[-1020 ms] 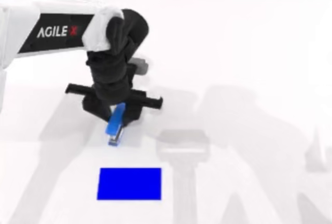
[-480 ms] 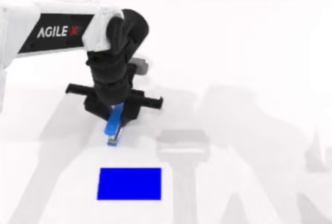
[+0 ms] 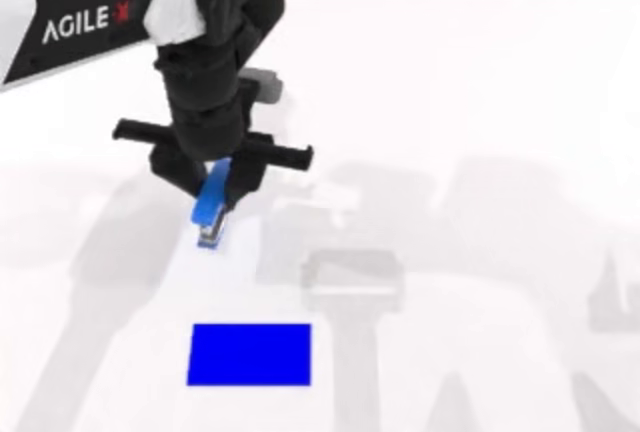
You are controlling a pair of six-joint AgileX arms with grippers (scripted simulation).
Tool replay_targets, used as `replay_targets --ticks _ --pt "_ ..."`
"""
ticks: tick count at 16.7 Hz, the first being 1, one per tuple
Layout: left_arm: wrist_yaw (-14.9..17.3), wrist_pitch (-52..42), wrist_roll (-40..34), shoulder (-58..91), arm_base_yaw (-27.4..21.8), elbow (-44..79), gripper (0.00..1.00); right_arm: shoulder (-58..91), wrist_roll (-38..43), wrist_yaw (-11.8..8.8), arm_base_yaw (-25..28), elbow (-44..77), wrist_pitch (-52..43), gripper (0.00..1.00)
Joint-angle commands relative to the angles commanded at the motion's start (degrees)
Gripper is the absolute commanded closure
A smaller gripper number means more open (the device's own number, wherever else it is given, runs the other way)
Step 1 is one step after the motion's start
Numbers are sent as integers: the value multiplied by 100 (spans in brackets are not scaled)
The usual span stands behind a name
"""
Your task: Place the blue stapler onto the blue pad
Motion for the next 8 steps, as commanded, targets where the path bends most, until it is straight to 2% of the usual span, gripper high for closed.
replay_targets --ticks 4,8 --pt "5 -763 -6 -248 47 549 100 0 0 0 0 0 0 0" --pt "4 -793 3 -255 20 576 100 0 0 0 0 0 0 0"
